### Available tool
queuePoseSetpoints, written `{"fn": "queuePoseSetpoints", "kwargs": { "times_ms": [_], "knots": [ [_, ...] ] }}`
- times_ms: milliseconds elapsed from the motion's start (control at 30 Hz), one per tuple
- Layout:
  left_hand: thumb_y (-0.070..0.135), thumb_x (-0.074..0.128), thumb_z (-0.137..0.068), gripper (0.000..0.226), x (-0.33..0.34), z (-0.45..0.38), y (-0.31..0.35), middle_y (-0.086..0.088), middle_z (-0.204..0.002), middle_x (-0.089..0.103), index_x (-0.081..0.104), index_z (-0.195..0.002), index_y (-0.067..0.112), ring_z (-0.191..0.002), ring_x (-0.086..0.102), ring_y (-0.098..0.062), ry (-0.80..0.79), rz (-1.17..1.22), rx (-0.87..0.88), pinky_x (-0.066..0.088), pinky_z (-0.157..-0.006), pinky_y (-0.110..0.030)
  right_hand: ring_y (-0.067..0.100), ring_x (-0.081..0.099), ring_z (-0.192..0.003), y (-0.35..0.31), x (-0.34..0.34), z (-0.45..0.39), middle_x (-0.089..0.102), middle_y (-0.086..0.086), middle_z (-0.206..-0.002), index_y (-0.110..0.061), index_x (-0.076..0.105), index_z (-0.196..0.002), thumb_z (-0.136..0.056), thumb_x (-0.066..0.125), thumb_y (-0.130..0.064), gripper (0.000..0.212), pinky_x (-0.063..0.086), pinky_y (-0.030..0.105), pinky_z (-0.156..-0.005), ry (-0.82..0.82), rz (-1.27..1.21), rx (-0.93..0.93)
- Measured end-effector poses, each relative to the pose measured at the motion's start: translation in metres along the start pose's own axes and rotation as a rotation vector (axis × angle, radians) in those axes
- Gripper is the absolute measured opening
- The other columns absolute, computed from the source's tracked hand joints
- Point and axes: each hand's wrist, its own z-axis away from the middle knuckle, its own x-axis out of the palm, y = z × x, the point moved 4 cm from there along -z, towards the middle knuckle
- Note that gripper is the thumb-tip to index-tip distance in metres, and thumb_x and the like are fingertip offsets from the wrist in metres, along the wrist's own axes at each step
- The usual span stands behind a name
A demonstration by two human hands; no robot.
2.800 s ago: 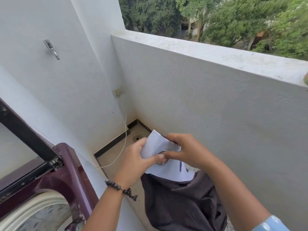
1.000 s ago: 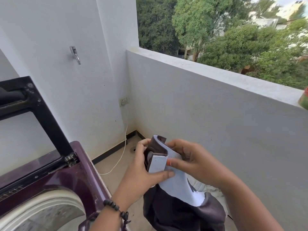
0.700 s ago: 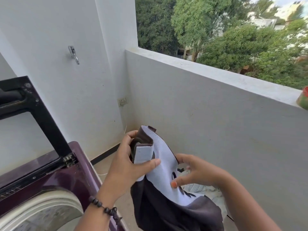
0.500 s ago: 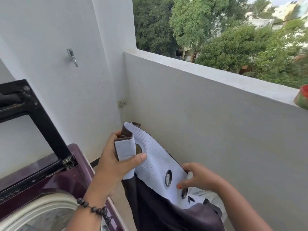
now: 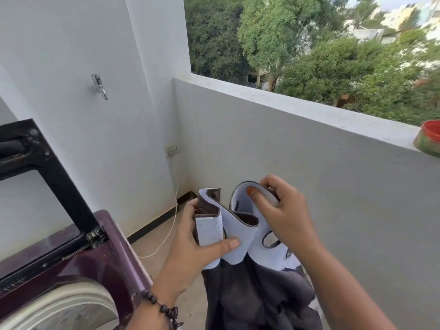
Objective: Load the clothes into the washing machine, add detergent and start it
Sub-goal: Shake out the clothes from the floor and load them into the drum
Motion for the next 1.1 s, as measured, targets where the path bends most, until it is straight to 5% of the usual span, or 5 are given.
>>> {"fn": "queuePoseSetpoints", "kwargs": {
  "times_ms": [367, 600, 700, 900, 1100],
  "knots": [
    [0.025, 0.091, -0.046, 0.077, -0.007, 0.003, 0.005, 0.001, -0.106, 0.071, 0.054, -0.113, 0.037, -0.098, 0.070, -0.018, 0.078, 0.025, 0.103, 0.056, -0.074, -0.025, 0.022, 0.058, -0.077, -0.021, 0.029, 0.017, 0.068, 0.029, -0.090, -0.005, 0.070, -0.092, -0.095, 0.044, -0.057, 0.058, 0.049, 0.054, -0.074, -0.538, -0.316, 0.091],
    [0.043, 0.097, -0.035, 0.087, -0.038, -0.001, 0.022, -0.004, -0.091, 0.073, 0.061, -0.107, 0.010, -0.084, 0.070, -0.022, 0.266, 0.104, 0.136, 0.059, -0.074, -0.043, 0.029, 0.069, -0.097, 0.022, 0.031, 0.026, 0.071, 0.012, -0.104, -0.025, 0.065, -0.108, -0.081, 0.071, -0.053, 0.040, 0.051, 0.059, -0.089, -0.747, -0.162, 0.255],
    [0.012, 0.090, -0.042, 0.041, -0.057, 0.000, 0.036, 0.006, -0.076, 0.075, 0.078, -0.079, 0.026, -0.072, 0.072, -0.009, 0.208, 0.247, 0.151, 0.058, -0.063, -0.026, 0.031, 0.071, -0.090, 0.050, 0.023, 0.033, 0.073, 0.009, -0.097, -0.019, 0.067, -0.099, -0.071, 0.081, -0.044, 0.040, 0.053, 0.057, -0.084, -0.882, 0.064, 0.322],
    [0.035, 0.098, -0.012, 0.062, -0.065, 0.010, 0.034, 0.001, -0.073, 0.075, 0.079, -0.070, 0.026, -0.068, 0.073, -0.012, 0.060, 0.311, 0.024, 0.058, -0.057, -0.025, 0.017, 0.063, -0.065, 0.046, 0.008, 0.018, 0.069, 0.014, -0.081, -0.016, 0.070, -0.090, -0.085, 0.072, -0.029, 0.015, 0.053, 0.041, -0.063, -0.559, -0.047, 0.291],
    [0.012, 0.089, -0.021, 0.049, -0.045, 0.014, 0.028, -0.005, -0.073, 0.075, 0.079, -0.068, 0.022, -0.068, 0.073, -0.015, 0.004, 0.320, -0.032, 0.057, -0.058, -0.025, 0.011, 0.047, -0.049, -0.003, 0.003, 0.004, 0.058, 0.004, -0.066, -0.009, 0.069, -0.086, -0.095, 0.057, -0.014, 0.015, 0.042, 0.030, -0.055, -0.289, -0.173, 0.192]
  ]
}}
